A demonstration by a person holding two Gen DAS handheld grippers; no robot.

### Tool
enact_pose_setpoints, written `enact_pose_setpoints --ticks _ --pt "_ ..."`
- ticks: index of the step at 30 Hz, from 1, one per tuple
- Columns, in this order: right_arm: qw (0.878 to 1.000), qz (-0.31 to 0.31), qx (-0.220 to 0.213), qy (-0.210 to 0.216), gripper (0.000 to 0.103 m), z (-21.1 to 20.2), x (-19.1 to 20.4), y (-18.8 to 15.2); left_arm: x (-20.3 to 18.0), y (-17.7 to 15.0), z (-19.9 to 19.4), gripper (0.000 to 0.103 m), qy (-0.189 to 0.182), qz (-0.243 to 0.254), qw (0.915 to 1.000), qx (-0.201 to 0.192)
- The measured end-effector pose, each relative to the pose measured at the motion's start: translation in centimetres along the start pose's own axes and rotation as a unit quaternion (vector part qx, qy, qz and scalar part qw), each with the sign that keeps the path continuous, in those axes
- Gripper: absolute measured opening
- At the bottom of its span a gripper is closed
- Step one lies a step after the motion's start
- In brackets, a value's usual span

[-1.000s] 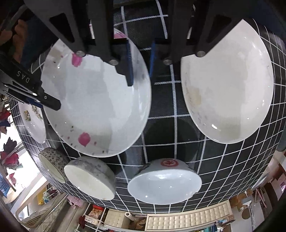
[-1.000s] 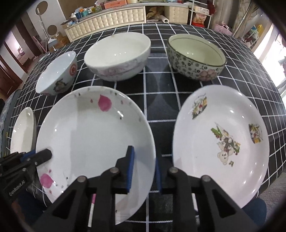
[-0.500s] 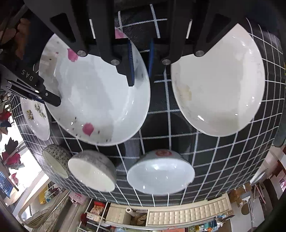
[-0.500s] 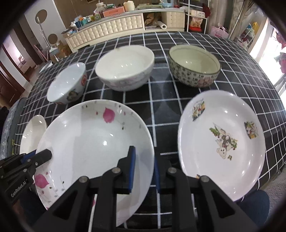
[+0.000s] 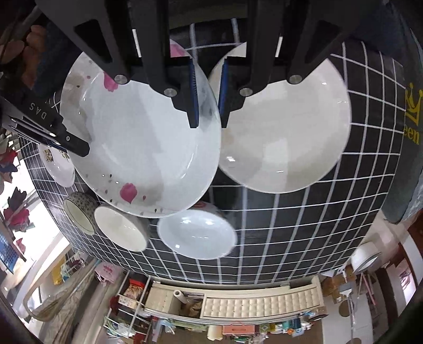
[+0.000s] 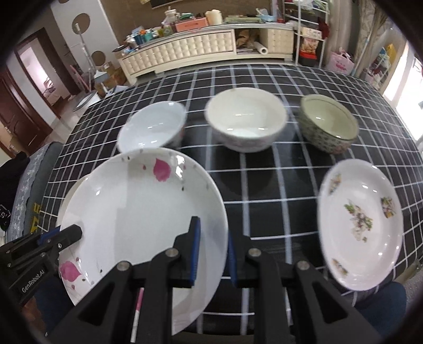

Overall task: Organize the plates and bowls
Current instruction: 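Lift the pink-petal plate onto the plain white plate and open the left tool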

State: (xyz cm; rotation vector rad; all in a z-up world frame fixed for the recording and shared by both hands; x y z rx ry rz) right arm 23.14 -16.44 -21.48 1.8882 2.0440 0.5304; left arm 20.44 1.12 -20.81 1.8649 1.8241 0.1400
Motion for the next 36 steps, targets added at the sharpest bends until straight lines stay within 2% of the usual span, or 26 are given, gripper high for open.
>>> enact_pose_setpoints --ticks 10,18,32,36 --pt "0.998 -0.049 0.019 0.031 0.023 1.9 6.9 0.1 6.6 -1.4 -2.6 0.012 0.034 -0.045 0.9984 -0.008" --pt "0.996 -0.082 0.021 0.032 0.023 3.1 10.5 0.6 11.0 -2.5 -3.2 0.012 0.049 -0.082 0.9954 -0.006" --pt "0.994 -0.104 0.040 0.018 0.023 5.0 12.8 0.0 14.6 -3.3 -2.6 0.012 0.053 -0.116 0.9918 -0.005" --pt "0.992 -0.119 0.026 0.008 0.023 4.8 13.3 -0.3 15.1 -3.3 -2.6 0.012 0.051 -0.121 0.9913 -0.008"
Point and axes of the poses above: each gripper's, at about its wrist camera, not at the fingertips, and z roughly the way its jaws point, x to its left, y to its top, the point moved 6 cm from there along z, roughly the way its jaws point, and after that the axes turned 9 degrees about -y, right-handed, at the moved point
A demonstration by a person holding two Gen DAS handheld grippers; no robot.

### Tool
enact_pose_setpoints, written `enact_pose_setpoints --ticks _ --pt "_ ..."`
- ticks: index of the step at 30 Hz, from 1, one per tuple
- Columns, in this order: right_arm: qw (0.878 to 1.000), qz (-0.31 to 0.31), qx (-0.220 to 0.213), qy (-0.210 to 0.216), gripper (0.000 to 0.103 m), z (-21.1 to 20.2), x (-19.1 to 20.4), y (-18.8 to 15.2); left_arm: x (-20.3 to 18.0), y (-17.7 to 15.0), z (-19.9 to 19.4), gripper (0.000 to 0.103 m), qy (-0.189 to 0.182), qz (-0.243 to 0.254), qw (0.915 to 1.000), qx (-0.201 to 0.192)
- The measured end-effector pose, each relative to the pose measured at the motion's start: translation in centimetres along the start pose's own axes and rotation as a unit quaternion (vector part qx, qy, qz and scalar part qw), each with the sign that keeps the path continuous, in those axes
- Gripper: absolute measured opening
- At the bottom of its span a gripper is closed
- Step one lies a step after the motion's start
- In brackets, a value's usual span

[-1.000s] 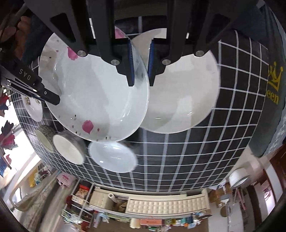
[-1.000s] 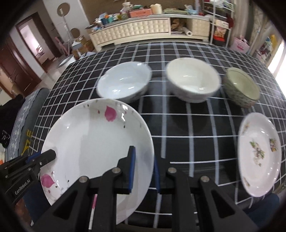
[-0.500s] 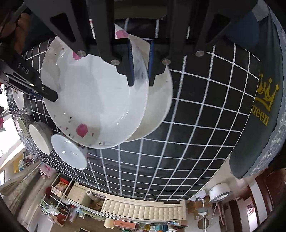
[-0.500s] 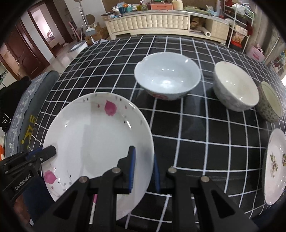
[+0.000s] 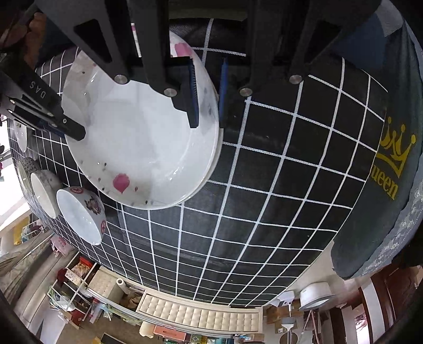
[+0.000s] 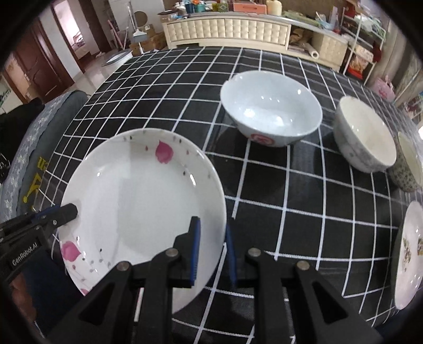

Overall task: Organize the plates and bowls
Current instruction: 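Lift the pink-petal plate onto the plain white plate and open the left tool, then move the left tool to the cartoon-print plate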

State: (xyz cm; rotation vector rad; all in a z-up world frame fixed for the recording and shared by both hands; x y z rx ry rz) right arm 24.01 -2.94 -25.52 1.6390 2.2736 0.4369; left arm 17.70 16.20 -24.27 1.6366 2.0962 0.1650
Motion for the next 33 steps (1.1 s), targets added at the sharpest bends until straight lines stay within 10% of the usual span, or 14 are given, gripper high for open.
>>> enact_pose_setpoints --ticks 11,17,22,24,33 --pt "0.996 -0.009 -0.084 -0.040 0.023 -3.5 -1.8 -0.5 -0.1 -0.5 -1.7 0.025 0.012 0.013 0.9993 -0.035" --pt "0.999 0.027 -0.044 -0.009 0.024 -4.2 -3.6 -1.7 -2.0 -0.2 -4.1 0.038 0.009 0.033 0.9972 -0.067" --pt "0.997 0.047 -0.046 -0.034 0.055 -5.6 -5.6 -2.6 -5.3 -0.5 -5.4 0.048 -0.007 0.067 0.9947 -0.078" --pt "0.996 0.044 -0.058 -0.051 0.058 -6.5 -6.6 -3.0 -6.9 -0.6 -5.7 0.066 -0.022 0.078 0.9938 -0.077" --pt "0.990 0.097 -0.062 -0.085 0.071 -9.0 -14.7 -5.5 -14.5 -1.8 -4.8 0.067 -0.038 0.131 0.9885 -0.065"
Point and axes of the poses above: each gripper's, at about its wrist camera, not at the fingertips, and z roughly the way its jaws point, x to its left, y to its top, the point moved 6 cm from there along z, roughly the way its jaws point, and after that the axes turned 9 degrees about -y, right-handed, at the moved point
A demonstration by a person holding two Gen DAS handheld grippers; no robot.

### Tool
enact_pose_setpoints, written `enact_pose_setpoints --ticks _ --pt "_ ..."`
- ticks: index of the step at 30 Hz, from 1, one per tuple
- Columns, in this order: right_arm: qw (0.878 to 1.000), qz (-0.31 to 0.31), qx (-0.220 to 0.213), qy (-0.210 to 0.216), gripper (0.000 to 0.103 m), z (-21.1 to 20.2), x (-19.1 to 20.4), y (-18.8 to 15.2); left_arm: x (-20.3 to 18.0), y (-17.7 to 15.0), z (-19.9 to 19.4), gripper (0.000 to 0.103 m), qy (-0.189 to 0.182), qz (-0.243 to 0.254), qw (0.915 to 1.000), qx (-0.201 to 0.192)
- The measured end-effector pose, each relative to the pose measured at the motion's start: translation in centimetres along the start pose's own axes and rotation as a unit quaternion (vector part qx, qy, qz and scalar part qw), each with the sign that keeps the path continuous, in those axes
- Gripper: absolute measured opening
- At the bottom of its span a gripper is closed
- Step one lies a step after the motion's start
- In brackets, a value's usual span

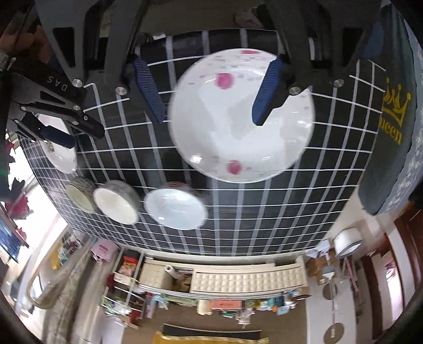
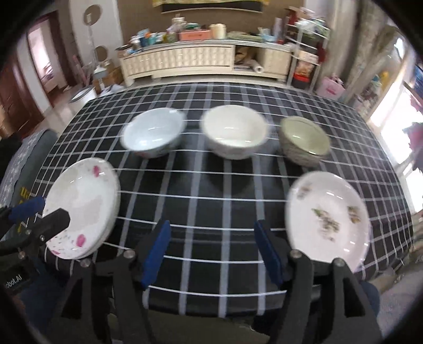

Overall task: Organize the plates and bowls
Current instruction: 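Move the left tool to the cartoon-print plate, then close the left tool on the rim of the cartoon-print plate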

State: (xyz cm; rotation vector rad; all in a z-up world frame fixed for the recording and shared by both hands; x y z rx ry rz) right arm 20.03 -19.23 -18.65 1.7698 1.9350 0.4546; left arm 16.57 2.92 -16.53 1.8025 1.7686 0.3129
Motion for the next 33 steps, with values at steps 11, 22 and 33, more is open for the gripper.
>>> enact_pose_setpoints --ticks 11,22,33 --pt "0.998 0.041 0.007 -0.046 0.084 0.5 -10.6 -1.7 -10.0 1.2 3.0 0.067 -0.036 0.047 0.9980 0.021" --pt "0.996 0.070 0.037 -0.047 0.096 3.0 -18.5 -3.6 -18.9 0.3 8.5 0.067 -0.073 0.083 0.9917 0.066" --pt "0.994 0.087 0.050 -0.038 0.097 6.4 -21.9 -3.4 -23.4 0.8 13.3 0.067 -0.072 0.105 0.9866 0.102"
Point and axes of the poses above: each gripper's, at about its wrist camera, not at the fingertips, and z roughly the way its jaws point, x to its left, y to its top, the point moved 6 cm from there along z, roughly the way its jaws point, and after that the axes turned 9 degrees about -y, right-handed, at the moved point
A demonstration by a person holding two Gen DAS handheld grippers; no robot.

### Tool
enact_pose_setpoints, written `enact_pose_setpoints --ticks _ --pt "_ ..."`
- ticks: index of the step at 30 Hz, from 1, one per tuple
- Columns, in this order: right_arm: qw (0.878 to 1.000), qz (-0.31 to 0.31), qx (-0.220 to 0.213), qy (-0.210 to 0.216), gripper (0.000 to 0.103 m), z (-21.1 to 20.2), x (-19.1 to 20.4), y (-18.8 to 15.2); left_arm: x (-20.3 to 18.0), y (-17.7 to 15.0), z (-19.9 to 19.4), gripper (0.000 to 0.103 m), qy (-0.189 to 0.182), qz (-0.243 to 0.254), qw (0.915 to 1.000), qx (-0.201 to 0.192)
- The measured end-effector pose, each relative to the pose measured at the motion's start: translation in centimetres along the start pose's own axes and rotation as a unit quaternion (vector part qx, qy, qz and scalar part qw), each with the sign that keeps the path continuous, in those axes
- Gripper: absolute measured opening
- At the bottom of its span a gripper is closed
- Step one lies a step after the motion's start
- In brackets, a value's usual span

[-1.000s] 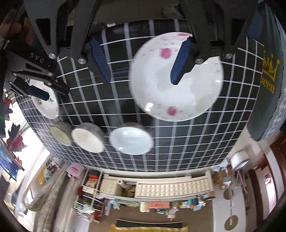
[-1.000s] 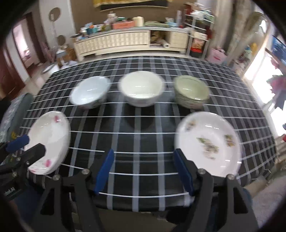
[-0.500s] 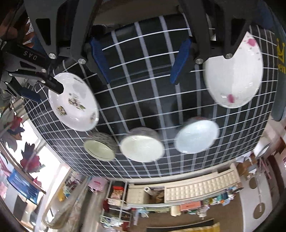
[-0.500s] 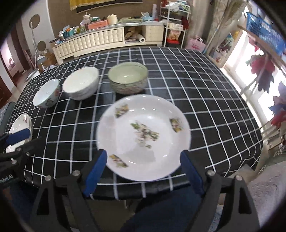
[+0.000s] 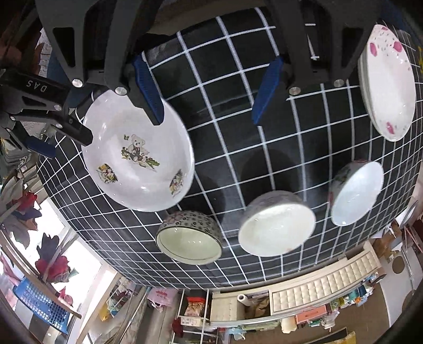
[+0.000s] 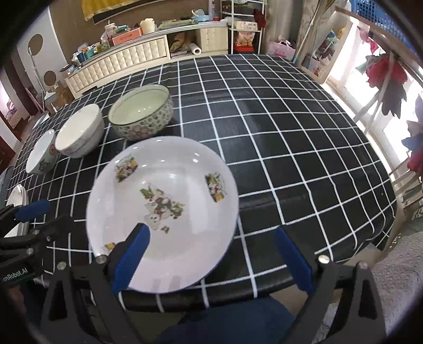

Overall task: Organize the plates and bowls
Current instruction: 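Close the left tool on the rim of the cartoon-print plate, then carry the cartoon-print plate onto the plate stack and open the left tool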

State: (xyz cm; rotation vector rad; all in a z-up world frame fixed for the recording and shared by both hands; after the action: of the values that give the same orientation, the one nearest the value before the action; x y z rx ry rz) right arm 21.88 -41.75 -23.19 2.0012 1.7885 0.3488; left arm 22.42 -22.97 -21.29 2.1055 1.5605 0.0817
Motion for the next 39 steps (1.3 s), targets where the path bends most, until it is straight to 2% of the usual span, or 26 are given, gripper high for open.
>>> enact_pose_setpoints --ticks 6,11,12,13,14,15,17,24,33,39 --pt "1.000 0.002 0.017 0.026 0.094 1.9 -0.3 0.1 -0.4 0.6 2.8 0.067 0.005 0.008 0.9996 0.027" --pt "0.999 0.000 0.036 0.024 0.068 3.6 -0.7 0.2 -0.4 0.9 4.6 0.062 -0.005 -0.008 0.9992 0.039" --pt "0.999 0.001 0.042 0.023 0.064 4.0 -0.7 0.2 -0.5 0.8 5.0 0.058 -0.002 -0.006 0.9992 0.041" --pt "0.999 0.001 0.047 0.022 0.055 4.4 -0.8 0.2 -0.6 0.8 5.4 0.055 -0.001 -0.006 0.9990 0.044" --pt "0.998 0.001 0.050 0.023 0.048 4.7 -0.8 0.2 -0.6 0.8 5.6 0.049 -0.001 -0.005 0.9988 0.048" --pt "0.998 0.001 0.050 0.030 0.046 4.8 -0.8 0.2 -0.7 0.7 6.0 0.041 -0.002 -0.005 0.9986 0.053" --pt "0.998 -0.002 0.046 0.036 0.033 4.8 -0.8 0.4 -0.7 0.8 6.5 0.034 -0.001 -0.002 0.9983 0.058" --pt "0.998 -0.001 0.039 0.058 0.029 4.9 -0.9 0.5 -1.8 0.9 7.7 0.016 -0.011 0.005 0.9979 0.063" --pt "0.997 0.003 0.026 0.068 0.024 3.8 -0.5 0.2 -1.8 0.9 7.6 0.016 0.002 -0.008 0.9983 0.058" --pt "0.997 -0.001 0.016 0.069 0.020 2.1 1.3 0.1 -0.4 0.6 5.5 0.016 0.001 -0.020 0.9989 0.042"
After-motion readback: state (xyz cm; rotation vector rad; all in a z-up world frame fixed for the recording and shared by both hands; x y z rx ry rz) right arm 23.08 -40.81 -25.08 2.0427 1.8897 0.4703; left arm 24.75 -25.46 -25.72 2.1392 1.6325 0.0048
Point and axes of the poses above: each gripper's, at about its wrist camera, not at the fingertips, and z roughly the way its jaws point, x to its left, y to its top, the point moved 6 cm from there along z, roughly the way its jaws point, and after that the axes turned 9 degrees about -y, right-handed, at the moved point
